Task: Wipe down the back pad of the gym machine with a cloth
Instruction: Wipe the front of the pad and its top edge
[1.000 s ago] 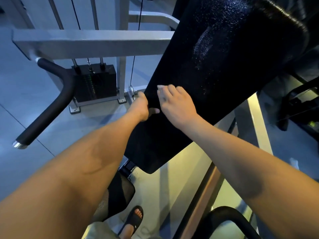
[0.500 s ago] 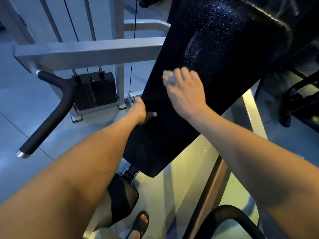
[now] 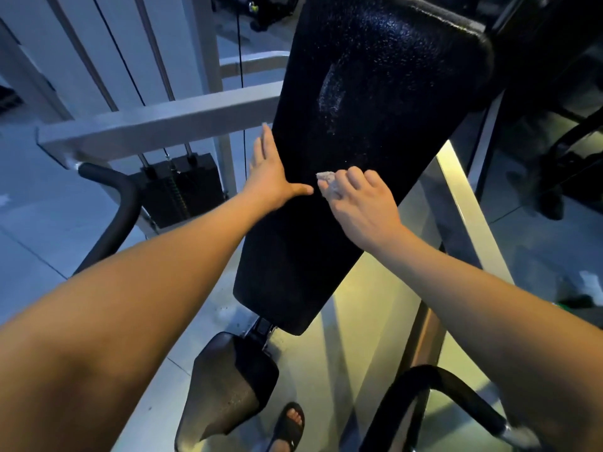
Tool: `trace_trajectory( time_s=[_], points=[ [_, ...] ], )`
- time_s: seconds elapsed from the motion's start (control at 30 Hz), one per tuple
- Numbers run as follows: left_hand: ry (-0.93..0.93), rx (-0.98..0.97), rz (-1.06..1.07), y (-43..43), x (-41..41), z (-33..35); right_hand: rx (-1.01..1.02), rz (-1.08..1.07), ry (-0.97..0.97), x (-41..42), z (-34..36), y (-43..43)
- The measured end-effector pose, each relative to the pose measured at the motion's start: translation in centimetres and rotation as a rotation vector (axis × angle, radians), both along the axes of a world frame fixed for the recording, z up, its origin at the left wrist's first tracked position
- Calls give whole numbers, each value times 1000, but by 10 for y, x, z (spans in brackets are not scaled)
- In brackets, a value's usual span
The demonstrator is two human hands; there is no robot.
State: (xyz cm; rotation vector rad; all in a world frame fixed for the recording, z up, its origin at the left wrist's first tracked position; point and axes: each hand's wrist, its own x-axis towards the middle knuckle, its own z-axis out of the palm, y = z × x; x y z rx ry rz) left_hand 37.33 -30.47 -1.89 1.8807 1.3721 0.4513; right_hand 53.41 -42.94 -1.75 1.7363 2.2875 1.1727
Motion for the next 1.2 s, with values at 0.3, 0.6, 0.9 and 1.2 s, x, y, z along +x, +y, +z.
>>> trace_trajectory(
  time_s=[0.3,0.6,0.9,1.2],
  points=[
    [43,-13,54,-10,22,6,-17,57,32,26,23,-11],
    [96,-54,63,-13,22,8,-67,106,31,22,11,-22],
    [126,-111,84,-16,26,7,81,17,139,23,26,-16],
    [144,-134,109,-16,29,8,138,-86,177,42,69,-3]
  ],
)
